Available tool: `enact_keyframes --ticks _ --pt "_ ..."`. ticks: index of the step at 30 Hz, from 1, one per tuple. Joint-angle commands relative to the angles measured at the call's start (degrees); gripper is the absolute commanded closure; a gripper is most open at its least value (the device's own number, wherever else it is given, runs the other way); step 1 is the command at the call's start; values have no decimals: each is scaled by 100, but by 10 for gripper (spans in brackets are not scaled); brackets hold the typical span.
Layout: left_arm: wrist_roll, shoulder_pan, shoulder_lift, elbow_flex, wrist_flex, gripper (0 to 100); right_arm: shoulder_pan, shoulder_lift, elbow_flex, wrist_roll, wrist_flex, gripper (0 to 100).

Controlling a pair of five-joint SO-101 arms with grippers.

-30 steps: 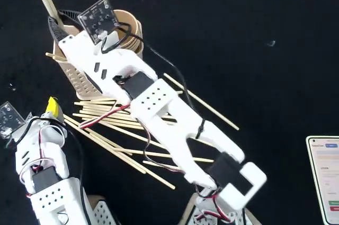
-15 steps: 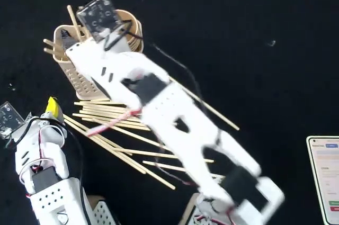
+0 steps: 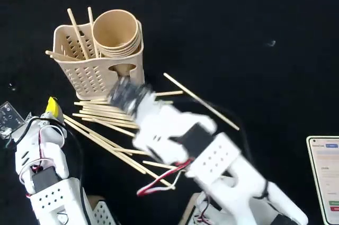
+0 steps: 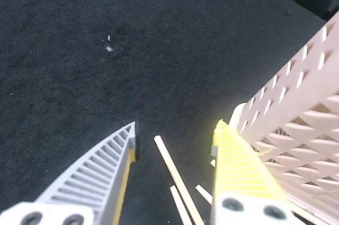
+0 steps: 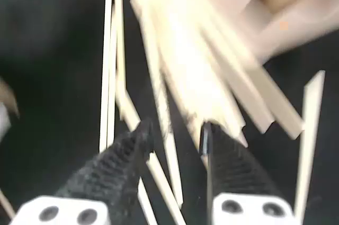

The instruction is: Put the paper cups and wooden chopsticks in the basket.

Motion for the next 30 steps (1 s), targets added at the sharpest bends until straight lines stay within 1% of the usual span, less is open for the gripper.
enact_keyframes --ticks 1,2,4,9,11,16,19,22,24,26,30 --pt "-35 75 -79 48 -105 766 -167 -198 1508 158 -1398 845" --pt "-35 75 -79 48 -105 766 -193 -198 1727 167 -1582 845" --pt "-35 75 -79 48 -105 766 -185 -198 1886 396 -1459 845" --pt "-35 75 -79 48 -105 766 9 -242 1736 1521 97 845" --pt "-35 75 -79 48 -105 766 273 -233 1736 1811 387 844" --pt "-35 75 -79 48 -105 766 1116 -198 1991 2374 70 763" --pt "-35 75 -79 48 -105 766 1380 -198 2360 2673 -273 765" --pt "-35 75 -79 48 -105 766 1442 -198 2721 2989 -290 776" --pt "-35 75 -79 48 -105 766 1556 -198 2782 3138 -299 791" --pt "-35 75 -79 48 -105 766 1714 -207 2765 3270 -343 826" --pt "-35 75 -79 48 -105 766 1969 -233 2466 3376 -352 994"
